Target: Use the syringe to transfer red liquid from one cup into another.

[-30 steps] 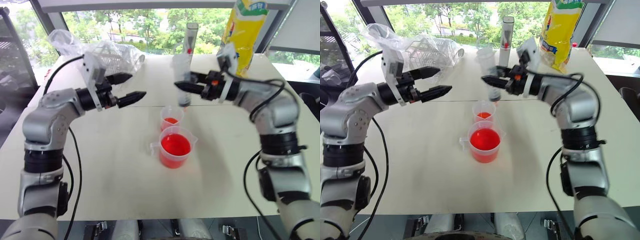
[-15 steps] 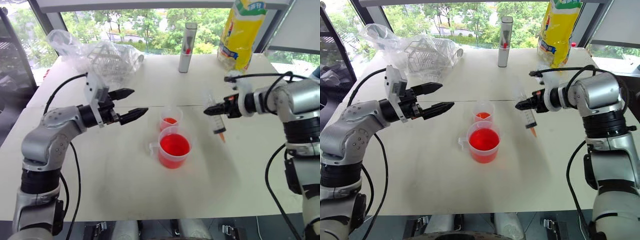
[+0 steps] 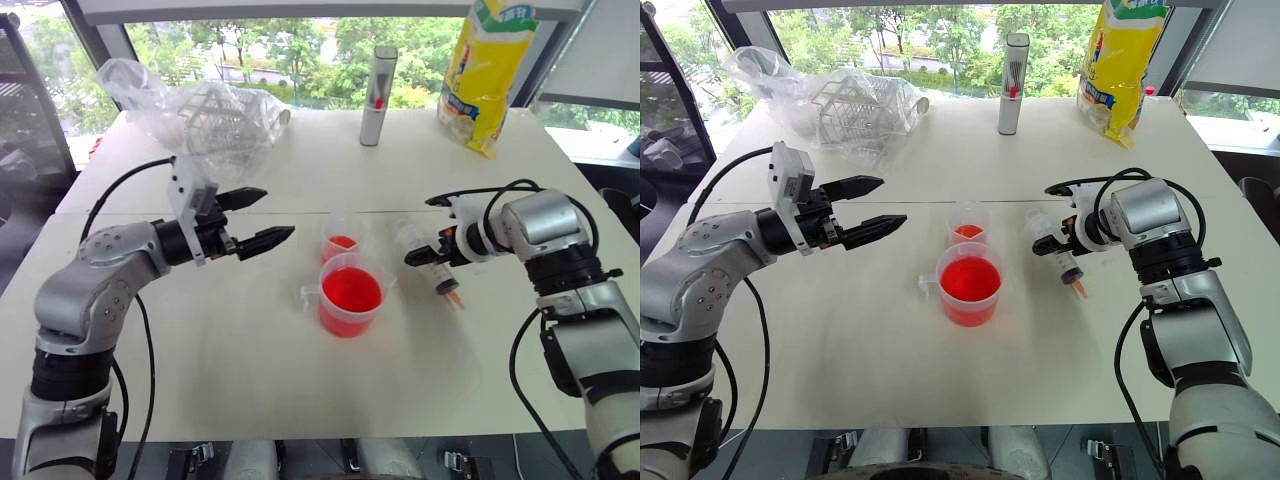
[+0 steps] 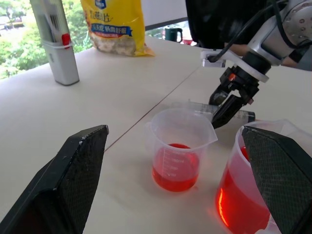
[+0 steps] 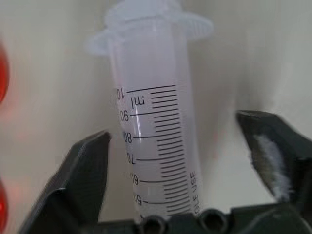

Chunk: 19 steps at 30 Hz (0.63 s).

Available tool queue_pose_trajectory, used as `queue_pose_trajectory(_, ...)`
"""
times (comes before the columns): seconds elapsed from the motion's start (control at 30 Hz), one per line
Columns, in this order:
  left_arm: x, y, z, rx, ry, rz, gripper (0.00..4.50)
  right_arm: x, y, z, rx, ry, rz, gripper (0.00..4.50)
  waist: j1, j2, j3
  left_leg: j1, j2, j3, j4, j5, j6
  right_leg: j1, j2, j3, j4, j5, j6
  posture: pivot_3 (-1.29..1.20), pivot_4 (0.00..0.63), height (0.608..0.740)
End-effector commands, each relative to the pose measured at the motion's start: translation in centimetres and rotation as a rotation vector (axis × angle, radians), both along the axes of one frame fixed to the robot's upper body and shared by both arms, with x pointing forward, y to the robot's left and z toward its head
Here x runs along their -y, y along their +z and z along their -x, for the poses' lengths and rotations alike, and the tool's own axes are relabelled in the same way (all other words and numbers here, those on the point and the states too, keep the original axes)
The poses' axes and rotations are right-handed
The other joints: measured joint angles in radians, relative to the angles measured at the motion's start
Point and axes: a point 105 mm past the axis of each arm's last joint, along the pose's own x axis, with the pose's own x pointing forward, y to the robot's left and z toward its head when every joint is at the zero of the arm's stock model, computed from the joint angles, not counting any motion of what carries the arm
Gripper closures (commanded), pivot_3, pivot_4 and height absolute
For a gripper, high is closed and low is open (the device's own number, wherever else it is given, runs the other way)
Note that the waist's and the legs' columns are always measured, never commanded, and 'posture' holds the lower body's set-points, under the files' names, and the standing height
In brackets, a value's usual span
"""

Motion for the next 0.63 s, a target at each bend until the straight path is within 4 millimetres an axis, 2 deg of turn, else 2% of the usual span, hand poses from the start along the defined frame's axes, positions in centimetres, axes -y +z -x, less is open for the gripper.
queue_pose_trajectory(0.03, 0.0, 1.5, 0.9, 0.047, -0.022, 0.009, 0.0, 0.0, 2.6, -0.2, 0.102, 0.044, -0.014, 0.09, 0.0, 0.0, 0.0, 0.0, 0.0, 0.0, 0.0, 0.0, 0.0, 0.0, 0.0, 0.0, 0.0, 0.0, 0.0, 0.0, 0.15, 0.74)
queue_pose_trajectory(0.17, -0.1, 1.3, 1.2, 0.027, -0.027, 0.001, 0.0, -0.8, 6.1, 1.0, 0.245, 0.212, -0.016, 0.09, 0.001, 0.001, 0.001, 0.0, 0.0, 0.0, -0.001, 0.0, 0.0, -0.001, 0.0, 0.0, -0.001, 0.0, 0.0, 0.0, 0.15, 0.74)
queue_pose_trajectory(0.37, -0.5, 0.9, 1.7, -0.01, -0.028, -0.02, 0.0, -1.0, 10.9, 4.4, 0.453, 0.464, -0.013, 0.09, 0.0, 0.001, 0.001, 0.0, 0.0, -0.001, -0.002, 0.0, 0.0, 0.0, 0.0, -0.001, -0.003, 0.0, 0.0, 0.0, 0.15, 0.74)
queue_pose_trajectory(0.47, -0.7, 0.8, 2.1, -0.023, -0.036, -0.034, 0.0, -0.9, 11.8, 6.5, 0.502, 0.593, -0.004, 0.09, 0.001, 0.001, 0.001, 0.0, 0.001, -0.001, -0.002, 0.0, 0.0, 0.001, 0.0, -0.001, -0.003, 0.0, 0.0, 0.0, 0.15, 0.74)
queue_pose_trajectory(0.57, -0.8, 0.5, 2.7, -0.046, -0.051, -0.057, 0.0, -0.9, 12.8, 10.1, 0.555, 0.788, -0.026, 0.09, 0.001, 0.0, 0.001, 0.0, 0.001, -0.002, -0.002, 0.0, 0.0, 0.002, 0.0, -0.002, -0.004, 0.0, 0.0, 0.0, 0.15, 0.74)
queue_pose_trajectory(0.63, -0.8, 0.6, 3.0, -0.06, -0.062, -0.051, 0.0, -1.1, 12.9, 11.3, 0.566, 0.837, -0.037, 0.09, 0.002, 0.001, 0.001, 0.001, 0.001, -0.002, -0.002, 0.0, 0.0, 0.003, 0.0, -0.002, -0.005, 0.0, 0.0, 0.0, 0.15, 0.74)
